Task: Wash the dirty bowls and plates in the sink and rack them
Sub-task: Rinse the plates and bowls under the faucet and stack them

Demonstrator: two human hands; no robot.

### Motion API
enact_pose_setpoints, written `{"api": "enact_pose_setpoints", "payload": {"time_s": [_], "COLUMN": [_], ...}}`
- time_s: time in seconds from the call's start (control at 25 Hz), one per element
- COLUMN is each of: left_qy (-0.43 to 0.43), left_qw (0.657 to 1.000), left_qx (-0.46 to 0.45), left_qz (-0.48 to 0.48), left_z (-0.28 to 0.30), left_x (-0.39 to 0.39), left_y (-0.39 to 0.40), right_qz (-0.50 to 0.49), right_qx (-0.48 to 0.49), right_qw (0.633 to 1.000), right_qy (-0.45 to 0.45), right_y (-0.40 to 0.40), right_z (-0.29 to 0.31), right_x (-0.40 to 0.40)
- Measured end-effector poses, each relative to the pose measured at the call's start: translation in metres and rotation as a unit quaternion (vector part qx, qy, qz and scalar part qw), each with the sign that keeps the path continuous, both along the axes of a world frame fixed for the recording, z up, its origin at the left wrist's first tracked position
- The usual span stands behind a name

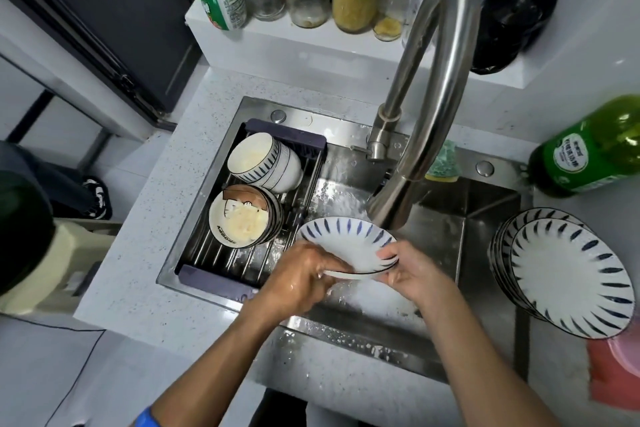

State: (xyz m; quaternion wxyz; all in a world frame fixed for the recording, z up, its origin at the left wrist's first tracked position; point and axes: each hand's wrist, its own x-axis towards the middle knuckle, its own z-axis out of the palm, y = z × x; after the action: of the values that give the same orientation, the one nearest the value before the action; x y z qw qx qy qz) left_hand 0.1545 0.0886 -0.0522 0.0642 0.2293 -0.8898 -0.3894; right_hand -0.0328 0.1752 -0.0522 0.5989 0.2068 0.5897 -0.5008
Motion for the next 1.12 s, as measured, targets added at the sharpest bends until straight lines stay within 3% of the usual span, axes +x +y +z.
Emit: {"api": "enact_pose_setpoints", "payload": {"time_s": [0.08, 0.12, 0.16, 0.2, 0.24, 0.28, 0.32, 0.36, 0.44, 0.52, 0.6, 0.68, 0.72, 0.76, 0.88, 0.92, 0.96, 1.04, 1.12], "left_qy": [0.042, 0.059, 0.103, 0.163, 0.225, 0.265, 0.286, 0.298, 0.301, 0.242, 0.123, -0.018, -0.04, -0.028, 0.069, 0.051, 0.018, -0.006, 0.071], "left_qw": [0.99, 0.969, 0.909, 0.805, 0.693, 0.609, 0.561, 0.548, 0.59, 0.662, 0.757, 0.849, 0.852, 0.835, 0.648, 0.626, 0.636, 0.696, 0.71], "left_qx": [0.016, 0.117, 0.277, 0.436, 0.539, 0.594, 0.629, 0.644, 0.622, 0.555, 0.454, 0.361, 0.358, 0.372, 0.582, 0.623, 0.622, 0.538, 0.463], "left_qz": [0.13, 0.209, 0.294, 0.367, 0.422, 0.454, 0.457, 0.443, 0.418, 0.441, 0.453, 0.386, 0.38, 0.406, 0.486, 0.466, 0.456, 0.476, 0.525], "left_z": [-0.008, -0.005, 0.002, 0.008, 0.011, 0.016, 0.022, 0.028, 0.04, 0.04, 0.03, 0.022, 0.022, 0.018, 0.014, 0.009, 0.002, -0.003, 0.002], "left_x": [0.003, -0.001, -0.009, -0.021, -0.033, -0.044, -0.053, -0.059, -0.063, -0.062, -0.055, -0.045, -0.042, -0.04, -0.051, -0.059, -0.067, -0.083, -0.095], "left_y": [0.003, 0.005, 0.009, 0.015, 0.023, 0.029, 0.033, 0.034, 0.026, 0.012, -0.008, -0.025, -0.032, -0.035, 0.001, 0.02, 0.03, 0.023, 0.005], "right_qz": [-0.054, -0.089, -0.125, -0.165, -0.211, -0.245, -0.269, -0.277, -0.262, -0.222, -0.172, -0.119, -0.084, -0.066, -0.028, -0.005, 0.008, -0.033, -0.178], "right_qx": [-0.071, -0.097, -0.11, -0.107, -0.115, -0.127, -0.143, -0.144, -0.145, -0.159, -0.124, -0.049, -0.04, -0.044, -0.029, -0.021, -0.011, -0.01, -0.028], "right_qw": [0.995, 0.989, 0.981, 0.975, 0.966, 0.959, 0.952, 0.95, 0.954, 0.962, 0.977, 0.987, 0.987, 0.982, 0.938, 0.911, 0.885, 0.87, 0.919], "right_qy": [0.044, 0.073, 0.096, 0.105, 0.095, 0.07, 0.039, 0.021, 0.02, 0.02, 0.032, 0.094, 0.133, 0.173, 0.345, 0.412, 0.465, 0.492, 0.352], "right_y": [0.009, 0.012, 0.014, 0.012, 0.01, 0.007, 0.004, 0.002, -0.001, 0.001, -0.002, -0.01, -0.012, -0.014, -0.015, -0.012, -0.008, 0.003, 0.01], "right_z": [-0.004, -0.005, -0.007, -0.01, -0.014, -0.016, -0.015, -0.013, -0.009, -0.004, 0.008, 0.017, 0.019, 0.02, 0.024, 0.029, 0.032, 0.035, 0.024], "right_x": [0.005, 0.009, 0.015, 0.023, 0.032, 0.04, 0.047, 0.049, 0.044, 0.035, 0.025, 0.013, 0.008, 0.006, 0.008, 0.008, 0.004, -0.001, 0.007]}}
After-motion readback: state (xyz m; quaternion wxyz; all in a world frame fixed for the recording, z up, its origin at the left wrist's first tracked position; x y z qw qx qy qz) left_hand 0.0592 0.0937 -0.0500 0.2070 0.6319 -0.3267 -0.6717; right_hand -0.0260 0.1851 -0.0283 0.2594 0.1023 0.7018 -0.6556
